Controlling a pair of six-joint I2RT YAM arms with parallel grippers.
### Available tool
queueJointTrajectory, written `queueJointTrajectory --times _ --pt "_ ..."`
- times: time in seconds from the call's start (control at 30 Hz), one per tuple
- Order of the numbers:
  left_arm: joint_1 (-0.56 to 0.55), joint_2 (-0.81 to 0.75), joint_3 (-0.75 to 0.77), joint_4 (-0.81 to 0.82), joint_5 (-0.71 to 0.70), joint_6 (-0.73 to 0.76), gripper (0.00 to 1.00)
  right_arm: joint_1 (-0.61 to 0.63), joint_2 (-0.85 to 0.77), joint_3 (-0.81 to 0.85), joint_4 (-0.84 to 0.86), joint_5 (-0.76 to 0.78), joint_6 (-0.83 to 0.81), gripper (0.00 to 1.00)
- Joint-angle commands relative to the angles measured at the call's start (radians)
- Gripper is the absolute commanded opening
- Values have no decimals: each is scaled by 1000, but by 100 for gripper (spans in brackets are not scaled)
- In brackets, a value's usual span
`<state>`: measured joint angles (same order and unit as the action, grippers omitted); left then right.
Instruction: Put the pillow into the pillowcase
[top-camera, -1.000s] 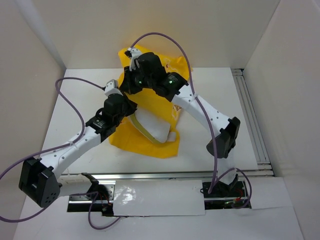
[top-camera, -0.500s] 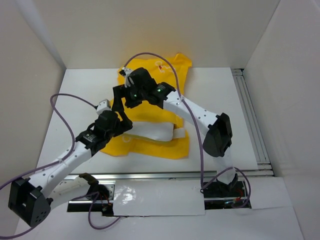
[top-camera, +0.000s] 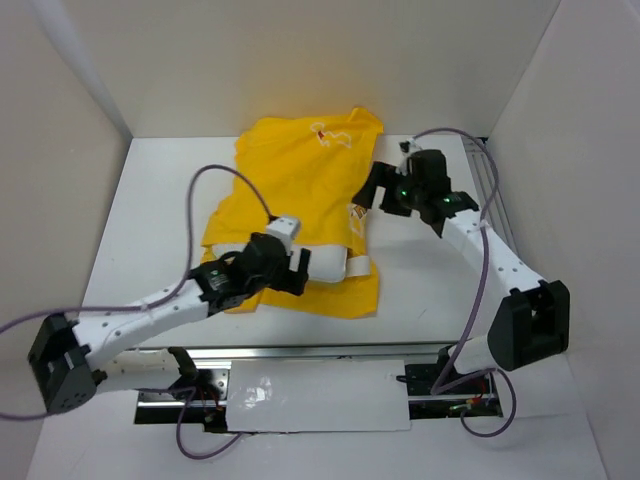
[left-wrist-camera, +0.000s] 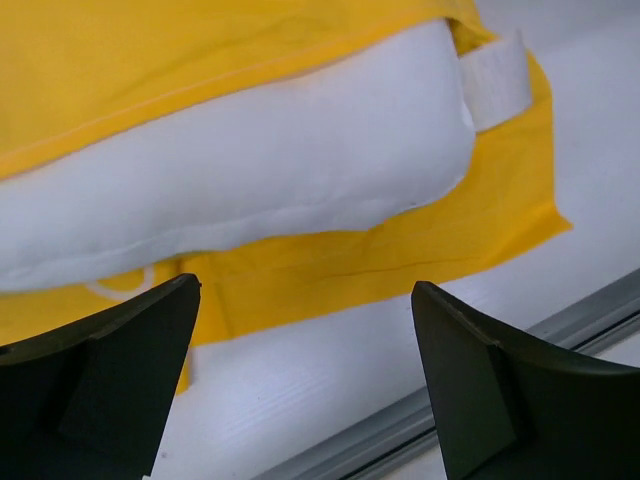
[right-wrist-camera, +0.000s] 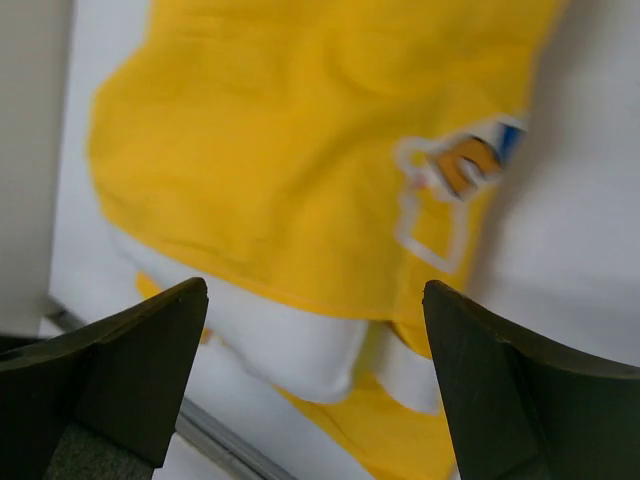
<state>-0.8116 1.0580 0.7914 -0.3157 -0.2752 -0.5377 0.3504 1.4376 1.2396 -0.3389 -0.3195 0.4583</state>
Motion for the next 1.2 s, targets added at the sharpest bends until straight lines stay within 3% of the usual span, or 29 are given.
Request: queueJointTrajectory --times 0.0,0.17,0.57,0.63,0.73,0.77,0.8,1.0,1.17 --pt "-182 190 113 46 -166 175 100 -98 -83 -165 -60 -12 13 95" --pt "-265 475 273 -13 -271 211 100 -261 -141 -339 -48 -137 -23 95" --pt "-255 744 414 -8 -461 208 100 -274 -31 -453 3 -265 -110 93" --pt "-255 764 414 12 -473 197 84 -274 -31 -463 3 -265 -119 93" --pt "-215 784 426 21 -429 177 47 -239 -40 -509 12 -233 -133 91" --pt "-206 784 443 6 -429 160 12 -225 -40 -520 21 -190 -133 91" --pt "-193 784 443 6 -429 128 0 -194 -40 -529 31 -169 -133 91" --pt "-175 728 466 -13 -447 94 0 -90 56 -505 63 43 -142 90" --pt "-175 682 486 -22 -447 71 0 -2 118 -454 145 43 -141 90"
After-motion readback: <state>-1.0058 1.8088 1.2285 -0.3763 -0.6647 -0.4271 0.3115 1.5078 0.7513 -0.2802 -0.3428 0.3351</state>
